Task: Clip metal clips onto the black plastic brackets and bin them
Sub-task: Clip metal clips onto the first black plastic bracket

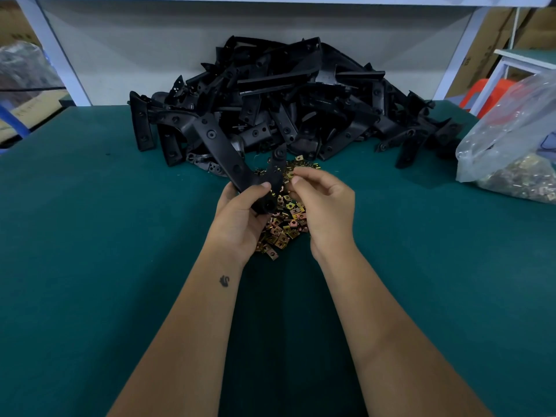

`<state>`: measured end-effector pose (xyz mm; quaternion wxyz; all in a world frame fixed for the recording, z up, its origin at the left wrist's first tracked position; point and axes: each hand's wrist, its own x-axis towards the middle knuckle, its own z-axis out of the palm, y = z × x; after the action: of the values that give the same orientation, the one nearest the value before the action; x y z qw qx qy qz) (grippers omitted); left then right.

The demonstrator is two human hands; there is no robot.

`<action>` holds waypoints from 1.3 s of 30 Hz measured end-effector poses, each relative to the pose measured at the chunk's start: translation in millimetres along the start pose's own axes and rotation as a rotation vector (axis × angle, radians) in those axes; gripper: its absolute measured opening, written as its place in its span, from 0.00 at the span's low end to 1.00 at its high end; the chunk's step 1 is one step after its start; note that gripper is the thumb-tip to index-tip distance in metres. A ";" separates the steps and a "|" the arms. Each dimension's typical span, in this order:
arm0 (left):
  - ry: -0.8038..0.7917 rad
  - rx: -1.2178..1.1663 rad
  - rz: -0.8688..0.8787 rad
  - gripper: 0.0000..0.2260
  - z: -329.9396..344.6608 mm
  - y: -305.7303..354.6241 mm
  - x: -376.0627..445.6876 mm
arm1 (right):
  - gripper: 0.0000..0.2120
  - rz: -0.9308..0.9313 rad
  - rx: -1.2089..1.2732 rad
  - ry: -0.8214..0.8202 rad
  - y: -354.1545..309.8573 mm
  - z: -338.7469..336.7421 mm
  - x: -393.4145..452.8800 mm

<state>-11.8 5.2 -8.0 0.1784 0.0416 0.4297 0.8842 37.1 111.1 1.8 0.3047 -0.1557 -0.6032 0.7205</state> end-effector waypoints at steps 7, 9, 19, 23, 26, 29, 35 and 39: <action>0.004 0.010 -0.001 0.10 0.8 0.1 -0.4 | 0.12 0.002 0.076 0.020 0.9 -1.2 0.7; 0.002 0.020 0.000 0.10 0.7 0.1 -0.6 | 0.12 0.038 0.135 0.018 -0.6 -1.0 0.5; -0.038 0.050 -0.011 0.09 0.0 0.3 -1.4 | 0.06 0.161 0.278 -0.030 -5.3 0.1 -2.2; -0.049 0.050 -0.016 0.09 -0.1 1.3 -1.7 | 0.05 0.176 0.292 -0.027 -6.1 0.2 -2.0; -0.068 0.055 -0.021 0.10 -0.2 2.3 -2.6 | 0.05 0.195 0.322 -0.016 -7.0 -0.1 -1.9; -0.084 0.063 -0.029 0.11 -0.4 2.9 -3.3 | 0.04 0.207 0.345 -0.012 -7.1 -0.6 -1.5; -0.073 0.032 -0.034 0.08 -0.5 5.1 -3.4 | 0.06 0.206 0.317 -0.048 -7.1 0.8 -2.2; -0.069 0.025 -0.025 0.08 1.0 5.5 -4.3 | 0.06 0.202 0.309 -0.073 -6.7 0.9 -2.3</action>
<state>-9.1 1.3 -2.8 0.2034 0.0692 0.4348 0.8745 39.9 109.6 8.2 0.2288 -0.1406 -0.4773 0.8367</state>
